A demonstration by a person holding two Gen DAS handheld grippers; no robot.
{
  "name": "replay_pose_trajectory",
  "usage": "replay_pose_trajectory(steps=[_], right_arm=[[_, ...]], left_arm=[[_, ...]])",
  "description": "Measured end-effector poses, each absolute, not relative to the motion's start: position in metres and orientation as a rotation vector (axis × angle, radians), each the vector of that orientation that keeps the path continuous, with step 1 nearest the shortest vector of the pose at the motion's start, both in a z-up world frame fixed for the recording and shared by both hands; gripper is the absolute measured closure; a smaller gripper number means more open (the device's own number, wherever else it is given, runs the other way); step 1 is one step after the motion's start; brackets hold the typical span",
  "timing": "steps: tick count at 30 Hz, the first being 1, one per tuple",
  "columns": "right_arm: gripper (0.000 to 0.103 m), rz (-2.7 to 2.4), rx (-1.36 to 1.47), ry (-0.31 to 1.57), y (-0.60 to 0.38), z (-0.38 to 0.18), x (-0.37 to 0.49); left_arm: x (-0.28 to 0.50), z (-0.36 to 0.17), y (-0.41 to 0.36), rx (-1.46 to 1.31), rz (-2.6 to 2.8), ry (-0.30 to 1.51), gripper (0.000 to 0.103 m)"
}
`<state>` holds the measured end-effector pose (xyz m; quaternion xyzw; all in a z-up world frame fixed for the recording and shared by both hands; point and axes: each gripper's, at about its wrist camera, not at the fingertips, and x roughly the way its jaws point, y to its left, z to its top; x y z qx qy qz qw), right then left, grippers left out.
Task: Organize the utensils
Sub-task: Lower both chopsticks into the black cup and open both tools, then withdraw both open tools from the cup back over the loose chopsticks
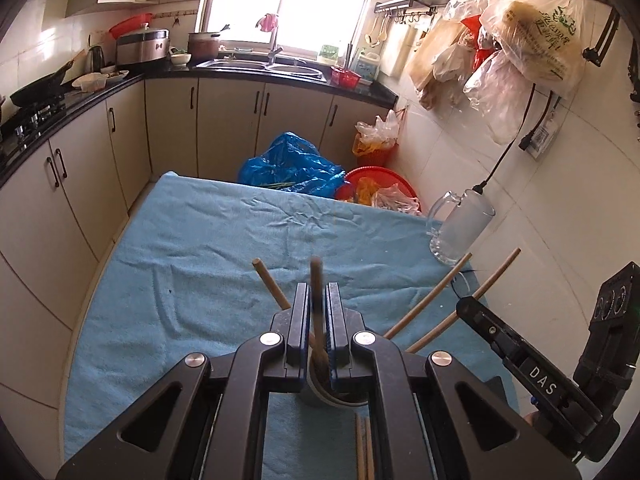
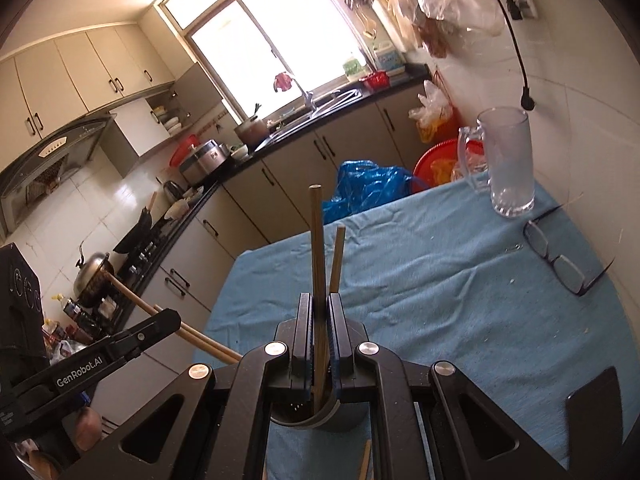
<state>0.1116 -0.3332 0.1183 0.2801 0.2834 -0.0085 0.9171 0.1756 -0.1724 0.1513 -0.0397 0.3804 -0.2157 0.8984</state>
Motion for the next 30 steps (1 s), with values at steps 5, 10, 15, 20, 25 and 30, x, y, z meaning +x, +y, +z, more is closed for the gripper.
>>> replay_pose_trajectory(steps=[5, 10, 15, 20, 25, 30], right_arm=[[0.092, -0.014, 0.572, 0.587, -0.333, 0.118, 0.113], [0.087, -0.023, 0.56, 0.551, -0.335, 0.13, 0.1], [0.084, -0.023, 0.562, 0.521, -0.337, 0.14, 0.081], [0.075, -0.029, 0.566, 0.509, -0.335, 0.141, 0.054], [0.074, -0.02, 0.56, 0.548, -0.329, 0.128, 0.035], [0.07, -0.036, 0.555, 0.617, -0.322, 0.102, 0.014]], left_arm=[[0.175, 0.154, -0.167, -0.095, -0.454, 0.789, 0.09], [0.165, 0.166, -0.163, -0.102, -0.459, 0.757, 0.079], [0.148, 0.179, -0.154, -0.117, -0.463, 0.728, 0.076], [0.126, 0.187, -0.135, -0.134, -0.464, 0.702, 0.072], [0.101, 0.183, -0.113, -0.13, -0.455, 0.696, 0.069], [0.08, 0.155, -0.09, -0.123, -0.431, 0.738, 0.068]])
